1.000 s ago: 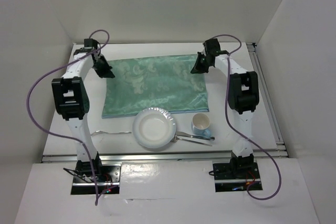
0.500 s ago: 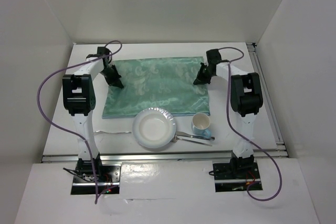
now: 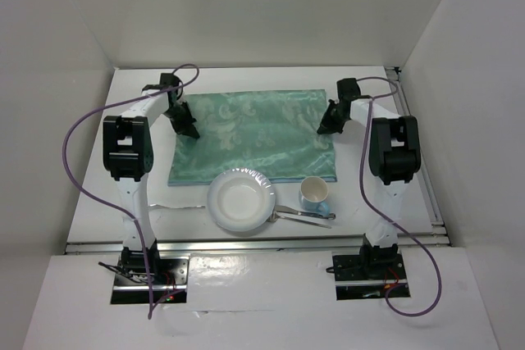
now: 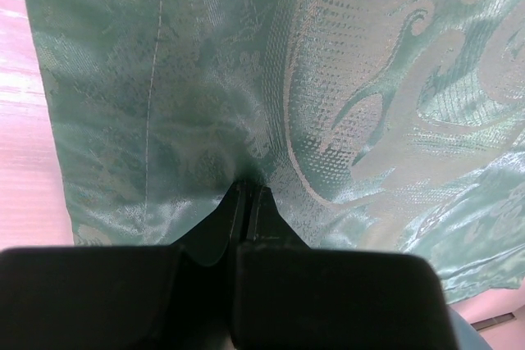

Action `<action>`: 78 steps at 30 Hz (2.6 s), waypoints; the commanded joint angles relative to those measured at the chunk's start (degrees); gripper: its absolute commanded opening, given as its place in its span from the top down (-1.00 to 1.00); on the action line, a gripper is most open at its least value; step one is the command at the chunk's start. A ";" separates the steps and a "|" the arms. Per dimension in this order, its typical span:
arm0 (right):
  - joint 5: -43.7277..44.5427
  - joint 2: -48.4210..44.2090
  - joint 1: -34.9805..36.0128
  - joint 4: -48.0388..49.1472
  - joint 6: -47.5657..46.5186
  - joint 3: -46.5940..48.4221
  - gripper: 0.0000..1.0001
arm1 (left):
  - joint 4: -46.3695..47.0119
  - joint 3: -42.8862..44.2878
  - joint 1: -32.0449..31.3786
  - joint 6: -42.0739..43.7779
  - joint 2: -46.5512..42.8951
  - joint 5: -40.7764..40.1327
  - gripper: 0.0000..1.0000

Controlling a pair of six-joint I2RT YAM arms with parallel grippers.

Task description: Set the dinner table for one person

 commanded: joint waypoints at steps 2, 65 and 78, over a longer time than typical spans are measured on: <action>0.10 -7.08 -0.41 -4.35 -2.27 2.61 1.00 | -2.91 2.86 -0.34 0.72 -2.34 -0.48 0.85; 14.76 -57.20 17.70 -26.50 13.55 -31.15 1.00 | -2.74 -18.39 -15.11 4.76 -41.80 -3.20 0.59; 23.03 -25.24 14.71 -30.74 2.75 12.09 1.00 | -2.04 -25.15 -16.25 0.64 -48.39 -7.50 -0.09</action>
